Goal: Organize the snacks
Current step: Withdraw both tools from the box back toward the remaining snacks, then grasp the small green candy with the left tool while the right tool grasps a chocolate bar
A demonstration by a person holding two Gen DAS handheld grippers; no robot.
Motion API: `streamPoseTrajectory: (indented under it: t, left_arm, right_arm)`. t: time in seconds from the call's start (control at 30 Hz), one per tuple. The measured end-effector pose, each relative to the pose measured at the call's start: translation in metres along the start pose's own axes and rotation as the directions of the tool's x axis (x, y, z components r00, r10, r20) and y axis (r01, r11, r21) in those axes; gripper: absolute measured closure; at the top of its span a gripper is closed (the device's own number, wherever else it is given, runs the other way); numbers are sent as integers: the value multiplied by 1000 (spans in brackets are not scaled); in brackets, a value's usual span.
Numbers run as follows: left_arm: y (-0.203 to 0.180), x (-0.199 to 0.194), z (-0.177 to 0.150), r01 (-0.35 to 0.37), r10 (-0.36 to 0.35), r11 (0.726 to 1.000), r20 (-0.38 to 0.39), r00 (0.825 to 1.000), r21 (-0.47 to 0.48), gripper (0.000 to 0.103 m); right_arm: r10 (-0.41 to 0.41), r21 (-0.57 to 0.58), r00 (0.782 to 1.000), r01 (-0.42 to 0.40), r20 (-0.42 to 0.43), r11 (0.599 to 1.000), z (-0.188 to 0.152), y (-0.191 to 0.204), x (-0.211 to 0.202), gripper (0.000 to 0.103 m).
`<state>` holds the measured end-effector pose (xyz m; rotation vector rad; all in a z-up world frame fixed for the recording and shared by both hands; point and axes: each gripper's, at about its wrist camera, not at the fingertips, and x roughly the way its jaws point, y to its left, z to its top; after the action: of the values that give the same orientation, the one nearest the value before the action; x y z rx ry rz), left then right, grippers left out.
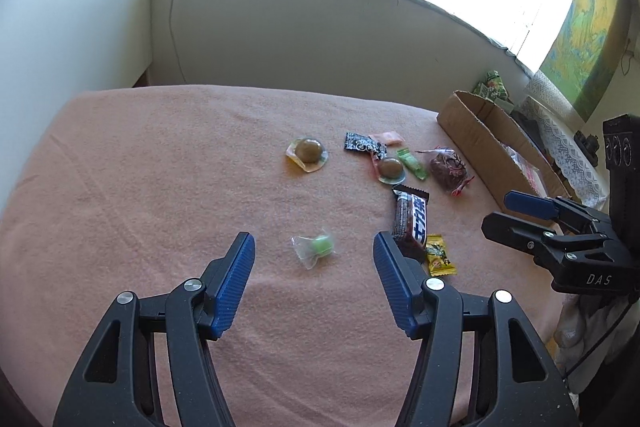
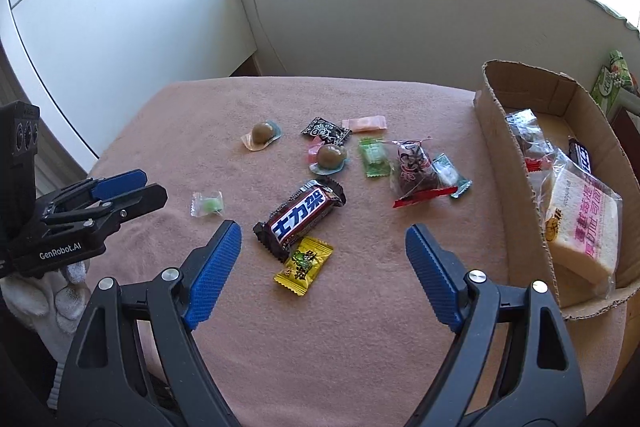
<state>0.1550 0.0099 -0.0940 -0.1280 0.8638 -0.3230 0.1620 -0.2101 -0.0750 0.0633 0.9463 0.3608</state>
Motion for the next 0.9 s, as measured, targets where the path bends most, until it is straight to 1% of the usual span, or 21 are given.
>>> streamPoseTrajectory:
  t: [0.13,0.3,0.47,0.6,0.63,0.7,0.87,0.9]
  left_arm:
    - [-4,14,-5,-1,1,1000,-32,999,22,43]
    - [-10,29,-6,-13,17,998,-53,998,66,43]
    - [-5,46,-5,-16,20,998,-86,996,53,43]
    - [-6,53,-5,-16,22,998,-101,995,57,51]
    - [-6,54,-6,-18,24,998,-102,994,60,54]
    - [-5,56,-5,-25,30,998,-97,995,60,56]
    - [-3,55,-5,-37,43,997,-85,995,68,68]
    - [-4,56,-6,-47,53,996,-81,995,79,70]
  right_arm:
    - [13,16,999,-12,-43,1000,4,6,21,16]
    - [28,43,996,-24,-90,999,7,10,46,16]
    - [28,64,992,-20,-123,998,13,10,65,16]
    - [33,68,989,-24,-144,997,17,10,77,18]
    - [32,64,988,-22,-148,998,18,10,79,20]
    - [31,54,987,-23,-159,998,19,12,83,24]
    - [17,27,985,-13,-172,1000,18,18,93,30]
    - [16,19,984,-13,-178,1000,18,20,95,37]
